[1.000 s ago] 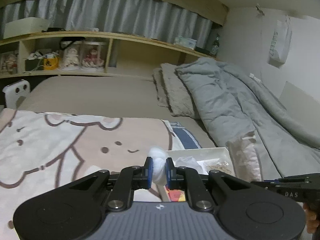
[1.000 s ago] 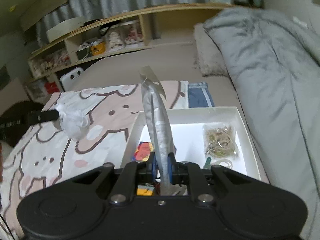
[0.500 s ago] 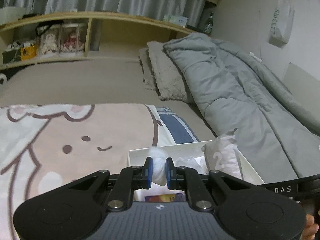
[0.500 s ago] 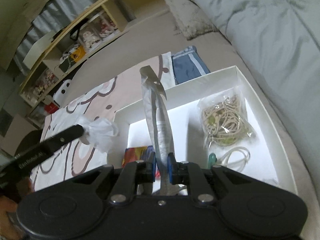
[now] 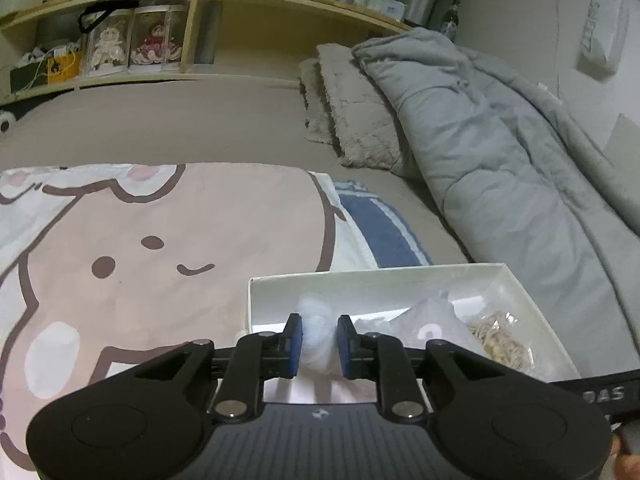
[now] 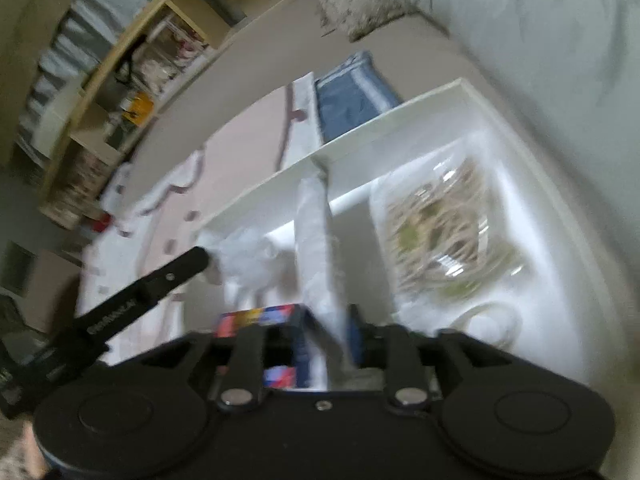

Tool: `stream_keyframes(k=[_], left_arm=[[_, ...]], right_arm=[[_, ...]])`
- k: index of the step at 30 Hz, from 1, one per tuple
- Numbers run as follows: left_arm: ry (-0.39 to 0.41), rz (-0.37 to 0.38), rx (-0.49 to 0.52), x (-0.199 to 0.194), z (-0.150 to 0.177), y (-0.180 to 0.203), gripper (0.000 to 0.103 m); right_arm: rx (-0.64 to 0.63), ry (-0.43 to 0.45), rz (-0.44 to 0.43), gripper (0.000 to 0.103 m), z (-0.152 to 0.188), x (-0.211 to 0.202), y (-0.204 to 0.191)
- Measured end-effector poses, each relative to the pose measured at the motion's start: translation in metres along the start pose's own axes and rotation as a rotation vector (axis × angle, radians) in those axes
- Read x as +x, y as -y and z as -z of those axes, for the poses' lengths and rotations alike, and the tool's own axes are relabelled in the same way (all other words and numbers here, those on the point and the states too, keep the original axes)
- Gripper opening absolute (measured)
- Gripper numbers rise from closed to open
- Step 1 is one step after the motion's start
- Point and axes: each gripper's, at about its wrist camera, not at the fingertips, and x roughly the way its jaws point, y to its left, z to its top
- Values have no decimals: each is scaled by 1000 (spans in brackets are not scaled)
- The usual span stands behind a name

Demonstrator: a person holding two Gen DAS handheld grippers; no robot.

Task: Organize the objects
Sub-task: 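Carry the cloth ball and grey pouch over the white tray, then lower the cloth ball and grey pouch into the tray and open both tools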

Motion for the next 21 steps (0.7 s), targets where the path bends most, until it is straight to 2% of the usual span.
stream_keyframes(k=[5, 7, 10, 12, 15, 21], left_arm=[[5, -7, 25, -5, -3, 5, 28], [13, -18, 41, -10, -4, 7, 37], [37, -43, 68, -17, -5, 9, 38], [46, -41, 68, -22, -6, 8, 36], [38, -36, 71, -24, -7, 7, 35], [14, -30, 87, -25, -3, 9, 30]], right_arm=[[-60, 39, 31, 44, -2, -14, -3], [-74, 58, 51, 44, -5, -20, -5], [-96, 88, 78, 39, -6, -29, -7], [-132, 95, 105, 26, -6, -33, -11], [-155, 59, 119, 18, -2, -31, -12], [-182, 18, 164, 18, 8, -12, -12]])
